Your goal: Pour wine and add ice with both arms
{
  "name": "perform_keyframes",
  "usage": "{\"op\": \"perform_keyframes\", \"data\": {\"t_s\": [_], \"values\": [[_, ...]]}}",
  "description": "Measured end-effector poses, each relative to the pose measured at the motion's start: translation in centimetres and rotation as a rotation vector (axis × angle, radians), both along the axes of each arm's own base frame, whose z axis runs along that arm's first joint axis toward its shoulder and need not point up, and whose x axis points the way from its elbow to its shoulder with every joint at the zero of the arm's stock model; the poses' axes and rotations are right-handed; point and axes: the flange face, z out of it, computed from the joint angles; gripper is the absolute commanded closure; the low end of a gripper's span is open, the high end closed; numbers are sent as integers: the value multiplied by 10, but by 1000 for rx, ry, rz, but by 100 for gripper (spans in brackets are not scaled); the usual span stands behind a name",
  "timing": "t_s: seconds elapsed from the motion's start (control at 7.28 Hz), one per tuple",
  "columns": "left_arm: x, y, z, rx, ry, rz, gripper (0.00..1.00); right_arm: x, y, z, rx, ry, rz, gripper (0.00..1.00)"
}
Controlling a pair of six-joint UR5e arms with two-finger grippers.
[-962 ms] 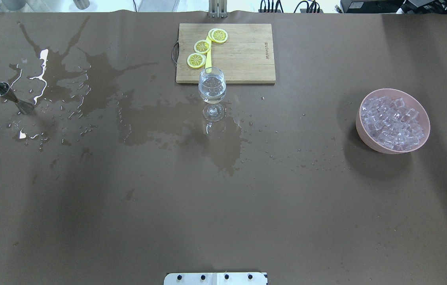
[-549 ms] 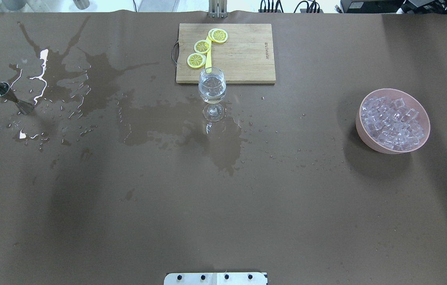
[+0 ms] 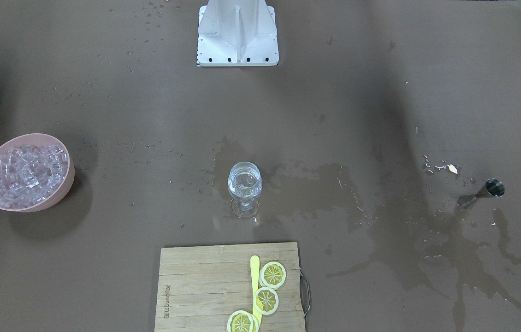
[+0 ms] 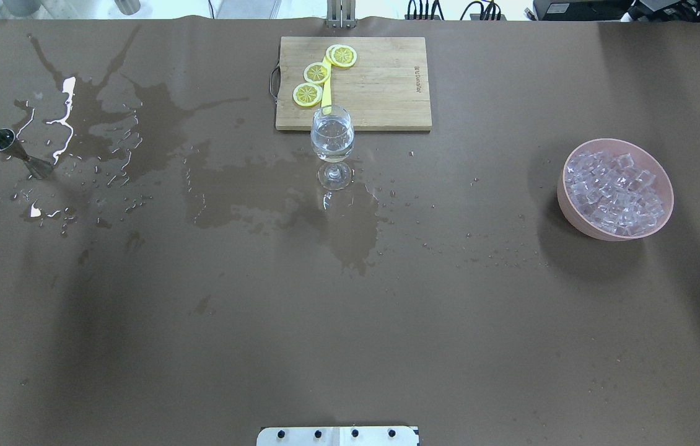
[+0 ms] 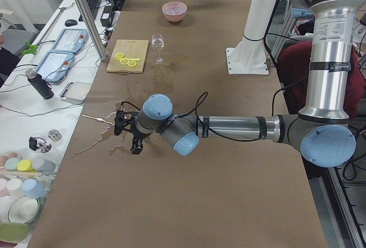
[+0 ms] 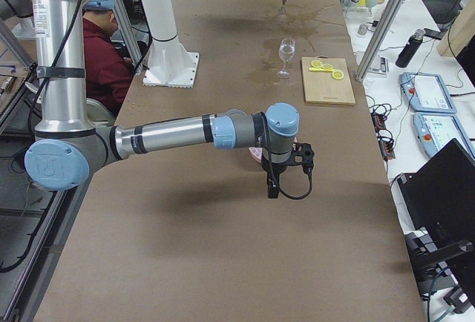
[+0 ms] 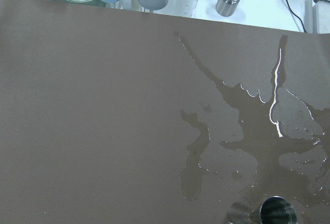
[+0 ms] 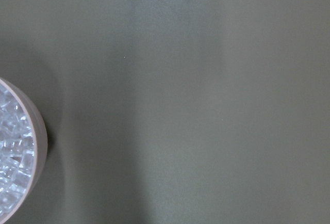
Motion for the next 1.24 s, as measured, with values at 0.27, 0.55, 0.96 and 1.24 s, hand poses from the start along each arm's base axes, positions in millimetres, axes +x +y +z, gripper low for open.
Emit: {"op": "perform_keyframes", "data": {"t_s": [0.27, 0.55, 0.96, 1.24], "values": [[26, -1, -10, 52, 6, 6, 2, -29, -19, -25, -6, -5, 7, 0], [63, -2, -16, 112, -22, 27, 2, -67, -39, -55, -11, -11, 12, 0], [91, -3, -26, 142, -34, 26, 2, -123, -62, -93, -17, -21, 6, 0], [98, -3, -36, 159, -31, 31, 2, -151, -74, -105, -20, -12, -7, 0]]}}
